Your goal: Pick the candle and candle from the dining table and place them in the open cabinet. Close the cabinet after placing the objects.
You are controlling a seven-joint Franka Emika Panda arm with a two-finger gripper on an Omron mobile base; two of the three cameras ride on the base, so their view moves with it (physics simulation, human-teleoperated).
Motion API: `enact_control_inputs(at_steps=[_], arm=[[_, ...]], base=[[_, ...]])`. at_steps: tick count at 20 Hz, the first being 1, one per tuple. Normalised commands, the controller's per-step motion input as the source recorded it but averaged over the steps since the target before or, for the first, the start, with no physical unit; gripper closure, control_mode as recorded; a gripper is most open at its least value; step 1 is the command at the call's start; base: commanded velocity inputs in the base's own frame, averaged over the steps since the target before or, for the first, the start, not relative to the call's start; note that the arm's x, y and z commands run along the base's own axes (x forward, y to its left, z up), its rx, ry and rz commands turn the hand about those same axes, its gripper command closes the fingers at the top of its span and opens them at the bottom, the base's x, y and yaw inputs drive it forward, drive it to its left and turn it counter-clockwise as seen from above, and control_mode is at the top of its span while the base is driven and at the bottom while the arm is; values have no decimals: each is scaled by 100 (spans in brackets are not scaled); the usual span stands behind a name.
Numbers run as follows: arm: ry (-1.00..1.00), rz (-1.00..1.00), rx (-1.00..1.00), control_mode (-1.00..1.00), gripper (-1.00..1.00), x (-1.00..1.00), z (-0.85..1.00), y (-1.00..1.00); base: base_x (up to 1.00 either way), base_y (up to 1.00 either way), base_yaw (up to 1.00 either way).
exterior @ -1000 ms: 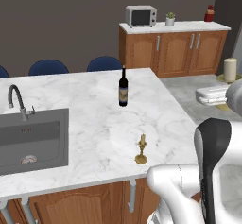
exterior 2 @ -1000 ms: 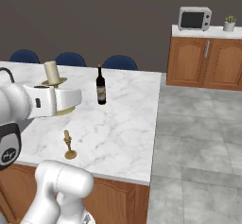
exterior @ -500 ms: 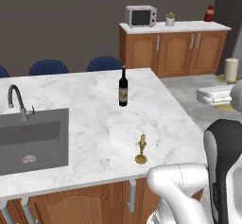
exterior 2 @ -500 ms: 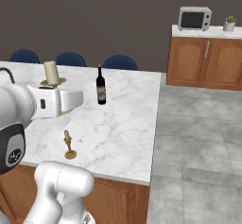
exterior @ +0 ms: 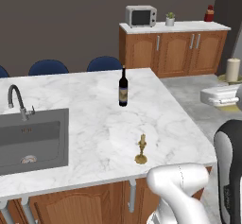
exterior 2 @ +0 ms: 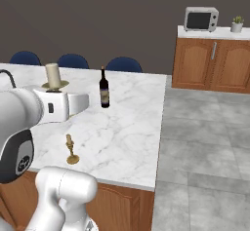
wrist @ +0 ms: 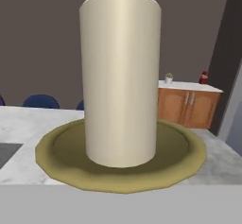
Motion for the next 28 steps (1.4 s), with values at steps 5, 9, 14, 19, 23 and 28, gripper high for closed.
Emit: enact_control_inputs(at_steps=[5,9,14,19,23,28], arm=[[0,0,0,100,100,0,0,0],[0,0,0,100,100,0,0,0],[0,0,0,100,100,0,0,0],[0,0,0,100,100,0,0,0],[0,0,0,100,100,0,0,0],[0,0,0,100,100,0,0,0]], base=[[0,-2,-20],[0,0,-99],[0,0,-100],[0,0,-100],[0,0,-100],[0,0,-100]])
